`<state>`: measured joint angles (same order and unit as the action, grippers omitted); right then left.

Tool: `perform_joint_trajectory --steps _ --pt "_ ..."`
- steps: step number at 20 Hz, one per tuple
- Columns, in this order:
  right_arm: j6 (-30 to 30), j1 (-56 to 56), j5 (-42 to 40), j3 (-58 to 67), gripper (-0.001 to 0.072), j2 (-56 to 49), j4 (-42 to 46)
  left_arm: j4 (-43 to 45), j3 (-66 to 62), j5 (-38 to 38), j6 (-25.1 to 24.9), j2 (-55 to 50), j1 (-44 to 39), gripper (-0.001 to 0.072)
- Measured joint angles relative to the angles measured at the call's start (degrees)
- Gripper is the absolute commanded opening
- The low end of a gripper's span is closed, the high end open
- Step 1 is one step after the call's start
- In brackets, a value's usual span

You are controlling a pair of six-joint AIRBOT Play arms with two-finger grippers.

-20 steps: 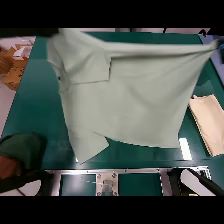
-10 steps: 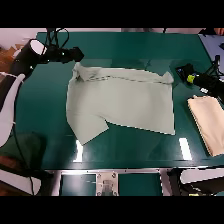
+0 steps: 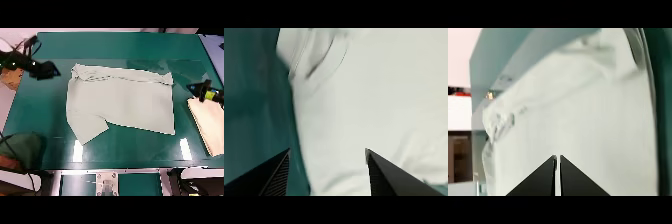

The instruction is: Fold the shirts.

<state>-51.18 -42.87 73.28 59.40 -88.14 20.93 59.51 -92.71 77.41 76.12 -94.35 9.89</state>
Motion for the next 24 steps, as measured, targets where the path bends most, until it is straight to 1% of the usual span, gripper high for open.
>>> perform_joint_trajectory --steps 2,5,6,7,8,9,10,11,12,13,16,19,22,24 --pt "-0.6 -2.3 1.2 -4.0 0.0055 2.3 4.1 0.0 5.5 2.4 0.1 0.0 1.2 0.054" --pt "-1.9 -4.6 1.2 -8.6 0.0106 4.7 9.9 -1.8 15.4 1.5 -1.4 0.0 2.1 0.054" --pt "-2.4 -4.9 1.3 -9.5 0.0173 5.1 11.6 -3.0 18.6 0.7 -2.3 0.0 2.3 0.054" --pt "-2.8 -5.2 1.2 -10.2 0.0208 5.4 13.4 -4.3 21.4 -0.2 -3.3 0.0 2.3 0.054" --pt "-3.3 -5.4 1.2 -10.7 0.024 5.7 14.5 -5.7 24.1 -1.0 -4.4 0.0 2.3 0.054" --pt "-3.5 -5.5 1.2 -11.1 0.0248 5.8 15.4 -7.0 26.1 -2.0 -5.5 0.0 2.4 0.054" --pt "-3.7 -5.6 1.3 -11.4 0.0281 5.9 16.3 -8.6 28.1 -3.0 -6.7 -0.1 2.5 0.0539" --pt "-3.9 -5.6 1.5 -11.6 0.0307 6.0 17.1 -10.4 29.5 -3.3 -7.8 -0.1 2.5 0.0522" --pt "-4.3 -5.7 1.6 -11.8 0.033 6.1 17.9 -12.1 30.7 -4.0 -9.0 -0.1 2.6 0.0237" --pt "-5.1 -5.7 1.8 -11.9 0.0378 6.1 19.2 -12.7 31.5 -5.2 -10.3 -0.2 2.4 0.0035" --pt "-8.0 -5.8 2.2 -12.0 0.0382 6.2 25.2 -15.6 32.9 -6.0 -13.7 -0.3 2.6 0.0027" --pt "-10.3 -5.8 2.8 -12.3 0.0382 6.2 30.9 -16.7 33.4 -6.1 -15.5 -0.3 2.6 0.0027" --pt "-11.4 -5.8 3.1 -14.1 0.0382 6.2 33.7 -17.4 33.6 -6.0 -16.4 -0.3 2.6 0.0027" --pt "-11.8 -5.7 3.1 -16.1 0.0381 6.3 33.8 -17.7 33.6 -5.8 -16.7 -0.3 2.6 0.0027"
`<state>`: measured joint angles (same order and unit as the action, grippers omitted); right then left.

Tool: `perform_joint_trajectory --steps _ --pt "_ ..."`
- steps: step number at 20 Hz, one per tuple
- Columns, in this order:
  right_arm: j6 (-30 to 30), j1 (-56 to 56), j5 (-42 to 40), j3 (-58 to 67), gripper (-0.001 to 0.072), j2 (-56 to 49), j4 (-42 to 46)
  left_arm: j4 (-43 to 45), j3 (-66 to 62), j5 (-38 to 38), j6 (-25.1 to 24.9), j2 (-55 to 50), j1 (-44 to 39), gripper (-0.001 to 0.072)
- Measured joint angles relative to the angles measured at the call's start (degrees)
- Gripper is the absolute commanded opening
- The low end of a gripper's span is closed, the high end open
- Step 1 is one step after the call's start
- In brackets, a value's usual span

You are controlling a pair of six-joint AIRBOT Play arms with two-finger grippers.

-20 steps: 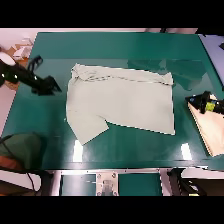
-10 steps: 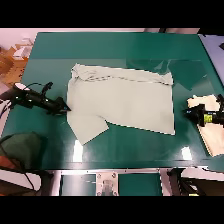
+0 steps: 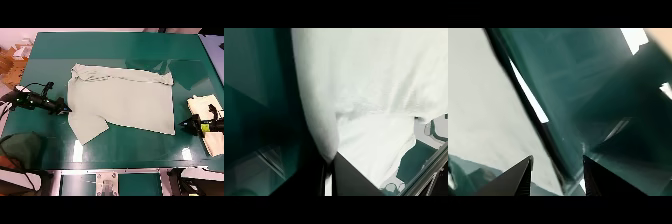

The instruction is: Fold the shirts.

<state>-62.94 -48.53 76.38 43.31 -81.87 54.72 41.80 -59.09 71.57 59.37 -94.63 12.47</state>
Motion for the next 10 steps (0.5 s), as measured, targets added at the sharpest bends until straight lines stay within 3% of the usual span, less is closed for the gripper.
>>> perform_joint_trajectory --steps 8,9,10 --pt "-0.5 7.4 -1.1 -5.1 0.0349 -0.1 0.5 -0.3 0.0 0.1 -1.0 0.0 0.0 0.0028" --pt "-0.5 8.1 -1.2 -5.2 0.0323 -0.2 0.6 -0.3 -0.1 0.3 -1.1 0.0 0.0 0.0027" --pt "-0.5 8.5 -1.4 -5.2 0.0214 -0.2 0.6 -0.3 -0.4 0.5 -1.2 0.0 0.0 0.0027"
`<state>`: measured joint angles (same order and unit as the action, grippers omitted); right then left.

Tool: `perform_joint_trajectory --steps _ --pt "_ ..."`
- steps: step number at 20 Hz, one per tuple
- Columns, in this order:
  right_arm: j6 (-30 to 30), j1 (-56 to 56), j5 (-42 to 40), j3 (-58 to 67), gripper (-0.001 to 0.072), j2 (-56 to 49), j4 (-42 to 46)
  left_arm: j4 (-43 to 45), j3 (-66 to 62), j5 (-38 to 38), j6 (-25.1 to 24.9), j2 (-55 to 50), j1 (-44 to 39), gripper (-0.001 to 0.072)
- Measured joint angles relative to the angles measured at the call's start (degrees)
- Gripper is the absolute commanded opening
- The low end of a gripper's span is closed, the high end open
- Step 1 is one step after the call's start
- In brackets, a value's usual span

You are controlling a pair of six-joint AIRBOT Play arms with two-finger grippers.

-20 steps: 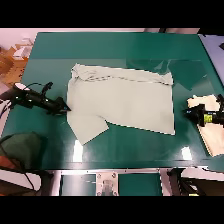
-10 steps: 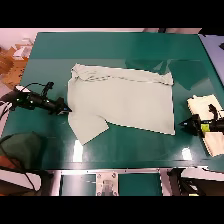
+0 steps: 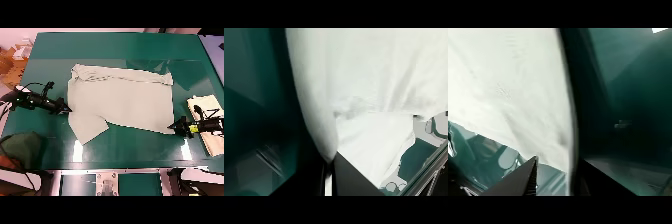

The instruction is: Fold the shirts.

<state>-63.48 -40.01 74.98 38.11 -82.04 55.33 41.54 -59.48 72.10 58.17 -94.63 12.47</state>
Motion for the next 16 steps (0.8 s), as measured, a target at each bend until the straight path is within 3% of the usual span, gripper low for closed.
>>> perform_joint_trajectory --steps 2,3,6,10,16 --pt "0.2 0.6 -0.8 -0.1 0.0037 -0.1 0.2 0.0 -1.0 1.1 -0.1 0.0 0.0 0.0026" --pt "0.6 0.8 -1.0 -0.1 0.0018 -0.1 -0.6 0.0 -1.7 1.7 -0.1 0.1 0.0 0.0026" --pt "2.1 1.2 -1.3 0.4 0.0017 -0.2 -5.8 -0.3 -4.5 4.0 -0.2 1.0 0.0 0.0025" --pt "5.1 1.3 4.0 5.3 0.0016 1.2 -20.5 -2.3 -10.3 5.8 -0.2 7.1 0.0 0.0025" --pt "5.7 1.3 9.5 19.6 0.0014 13.8 -39.5 -4.2 -25.1 6.8 0.9 23.4 0.0 0.0025"
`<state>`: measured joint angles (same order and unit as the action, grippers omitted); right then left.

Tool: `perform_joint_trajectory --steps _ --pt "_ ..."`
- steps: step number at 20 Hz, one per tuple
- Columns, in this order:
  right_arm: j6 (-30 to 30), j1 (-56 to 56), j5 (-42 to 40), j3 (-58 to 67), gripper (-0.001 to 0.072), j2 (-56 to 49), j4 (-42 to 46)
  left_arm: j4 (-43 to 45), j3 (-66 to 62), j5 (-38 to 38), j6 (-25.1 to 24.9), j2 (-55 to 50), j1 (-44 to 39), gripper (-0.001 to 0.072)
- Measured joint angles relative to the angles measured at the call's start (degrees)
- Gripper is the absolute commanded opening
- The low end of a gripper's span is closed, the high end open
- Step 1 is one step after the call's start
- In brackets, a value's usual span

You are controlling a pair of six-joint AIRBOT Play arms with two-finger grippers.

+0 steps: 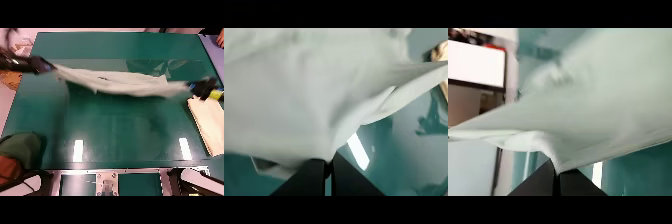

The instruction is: Fold the shirts.

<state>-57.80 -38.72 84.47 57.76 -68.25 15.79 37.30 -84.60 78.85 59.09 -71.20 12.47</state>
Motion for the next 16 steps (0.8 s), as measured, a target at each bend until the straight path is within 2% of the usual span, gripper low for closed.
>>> perform_joint_trajectory --steps 4,10,12,16 --pt "-3.1 -0.7 -1.3 14.7 0.0014 11.1 -7.3 -0.3 -11.6 -0.9 1.1 10.8 0.0 0.0025" --pt "-8.7 -2.1 -8.2 33.9 0.0014 21.3 -10.1 -0.1 -26.0 -2.5 5.1 19.2 0.0 0.0026" --pt "-9.6 -2.2 -10.3 36.9 0.0014 22.4 -8.4 1.0 -28.0 -2.9 6.3 19.9 0.0 0.0026" --pt "-11.8 -1.9 -13.2 36.1 0.0014 21.1 0.8 6.0 -26.7 -3.3 8.6 18.1 0.0 0.0026"
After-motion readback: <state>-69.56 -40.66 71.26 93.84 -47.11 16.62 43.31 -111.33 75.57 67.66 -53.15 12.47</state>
